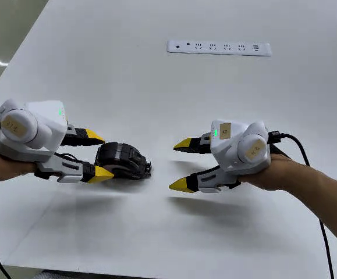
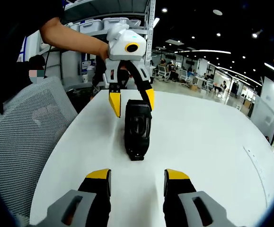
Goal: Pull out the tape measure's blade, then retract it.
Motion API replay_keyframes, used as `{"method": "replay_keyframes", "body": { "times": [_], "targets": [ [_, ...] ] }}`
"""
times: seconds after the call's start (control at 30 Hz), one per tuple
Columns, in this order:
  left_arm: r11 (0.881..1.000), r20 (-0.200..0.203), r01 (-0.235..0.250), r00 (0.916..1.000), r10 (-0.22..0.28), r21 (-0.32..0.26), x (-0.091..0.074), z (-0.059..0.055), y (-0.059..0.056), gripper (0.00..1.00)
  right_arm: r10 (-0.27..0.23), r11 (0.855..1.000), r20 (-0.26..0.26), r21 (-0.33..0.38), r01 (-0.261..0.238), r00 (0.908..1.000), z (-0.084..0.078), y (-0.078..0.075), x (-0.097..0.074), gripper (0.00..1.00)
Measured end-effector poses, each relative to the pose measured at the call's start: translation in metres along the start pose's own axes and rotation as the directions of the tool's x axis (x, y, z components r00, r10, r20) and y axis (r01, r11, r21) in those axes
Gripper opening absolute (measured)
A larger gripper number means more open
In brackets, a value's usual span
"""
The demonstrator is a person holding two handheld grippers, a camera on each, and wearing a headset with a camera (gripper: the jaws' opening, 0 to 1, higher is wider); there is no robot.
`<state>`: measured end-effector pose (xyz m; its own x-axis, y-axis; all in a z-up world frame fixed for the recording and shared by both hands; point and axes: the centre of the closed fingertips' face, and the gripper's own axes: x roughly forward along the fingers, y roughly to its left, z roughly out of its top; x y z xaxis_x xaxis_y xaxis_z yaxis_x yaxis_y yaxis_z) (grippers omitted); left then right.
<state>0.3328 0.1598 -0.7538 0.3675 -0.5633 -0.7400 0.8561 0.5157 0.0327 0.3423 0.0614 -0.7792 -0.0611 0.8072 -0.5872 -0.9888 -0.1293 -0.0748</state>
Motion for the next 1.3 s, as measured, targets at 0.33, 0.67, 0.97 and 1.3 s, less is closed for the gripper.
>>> {"method": "replay_keyframes", "body": {
  "times": [0.33,0.67,0.97,1.3],
  "targets": [
    [0.998,-0.044,0.044,0.9982,-0.042,0.045,0.007,-0.003,-0.001,0.34,0.033,0.999,-0.003,-0.011,-0.033,0.9995,0.004,-0.001,0.017,0.34],
    [0.995,-0.073,0.068,0.9954,-0.063,0.068,0.011,-0.006,0.001,0.31,0.066,0.998,-0.007,-0.018,-0.067,0.9978,0.008,0.000,0.032,0.25],
    [0.992,-0.075,0.082,0.9943,-0.075,0.095,0.013,-0.006,0.000,0.28,0.081,0.996,-0.018,-0.026,-0.082,0.9965,0.008,0.001,0.043,0.18],
    [0.988,-0.070,0.100,0.9933,-0.092,0.115,0.013,-0.007,0.000,0.27,0.084,0.996,-0.023,-0.018,-0.084,0.9962,0.007,0.001,0.049,0.12]
  ]
}}
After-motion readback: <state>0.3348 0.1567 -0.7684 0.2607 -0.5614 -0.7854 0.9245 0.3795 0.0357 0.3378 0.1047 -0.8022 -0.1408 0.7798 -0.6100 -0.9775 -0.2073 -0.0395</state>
